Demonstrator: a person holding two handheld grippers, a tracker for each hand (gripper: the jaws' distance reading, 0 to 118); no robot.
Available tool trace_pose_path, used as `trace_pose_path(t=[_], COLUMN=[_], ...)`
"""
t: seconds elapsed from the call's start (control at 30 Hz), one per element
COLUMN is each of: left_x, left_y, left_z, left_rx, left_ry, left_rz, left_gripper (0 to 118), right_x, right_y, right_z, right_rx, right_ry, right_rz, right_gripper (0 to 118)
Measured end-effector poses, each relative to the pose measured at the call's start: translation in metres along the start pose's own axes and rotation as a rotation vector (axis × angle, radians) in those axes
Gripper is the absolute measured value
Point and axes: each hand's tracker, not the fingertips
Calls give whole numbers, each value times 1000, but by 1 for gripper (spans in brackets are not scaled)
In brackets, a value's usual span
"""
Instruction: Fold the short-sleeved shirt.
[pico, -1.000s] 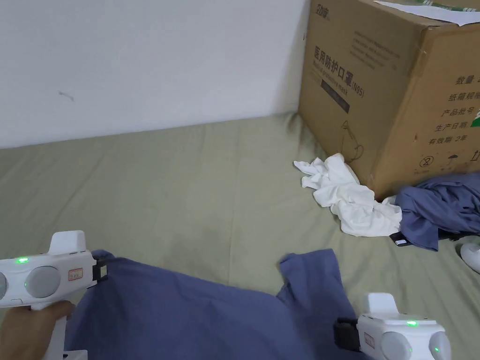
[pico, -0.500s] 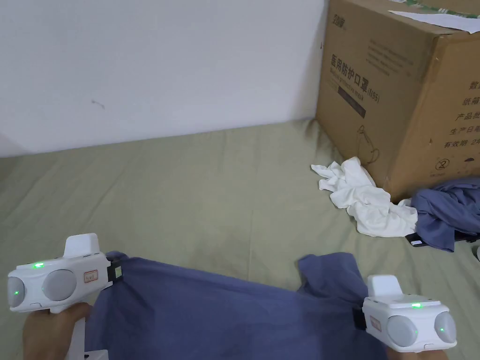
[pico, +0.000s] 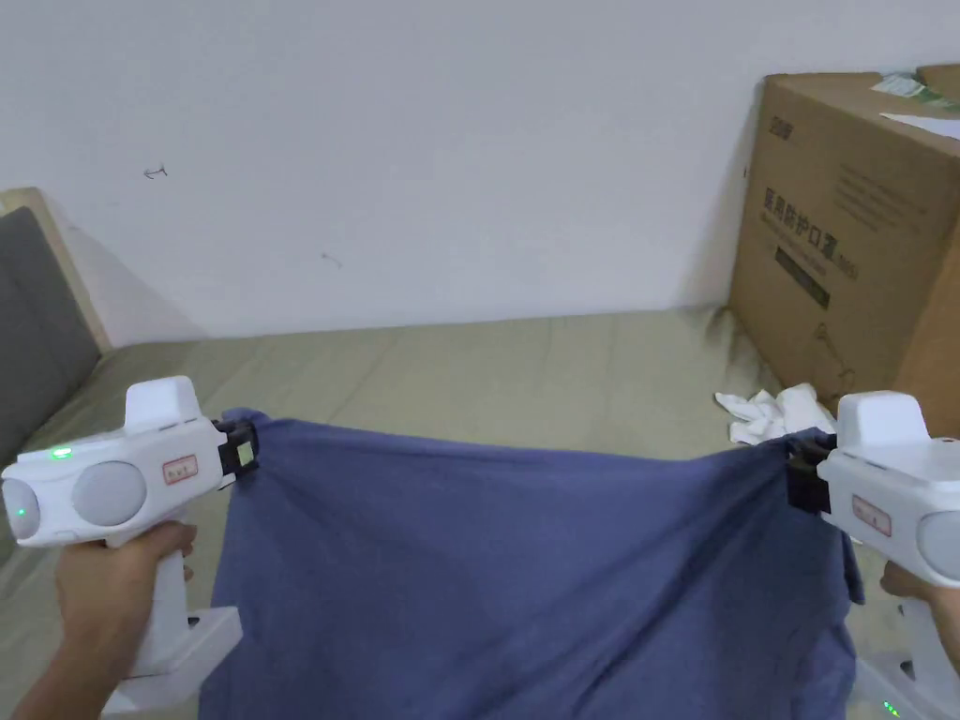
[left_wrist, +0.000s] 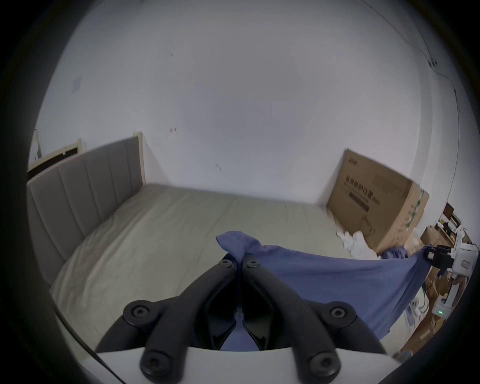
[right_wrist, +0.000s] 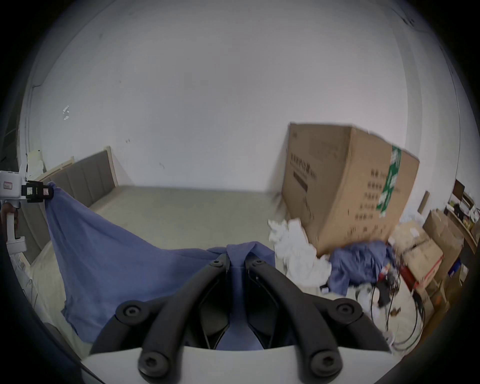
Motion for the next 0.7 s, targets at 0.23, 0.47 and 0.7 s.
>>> trace_pose_path(t=[0.23, 0.47, 0.7], left_x=[-7, 1, 12], left_y=[81, 147, 199], left_z=[35, 35, 9], left_rx=[135, 226, 302], left_ry=[32, 56, 83], left_rz=[6, -14, -29], left_gripper=[0, 0, 0], right_x=[-6, -2, 9], right_y=[94, 177, 239], right_z=[11, 10, -17], right_rx=[161, 301, 391], right_ry=[17, 23, 33], right_rz=[45, 52, 27], right_gripper=[8, 8, 8])
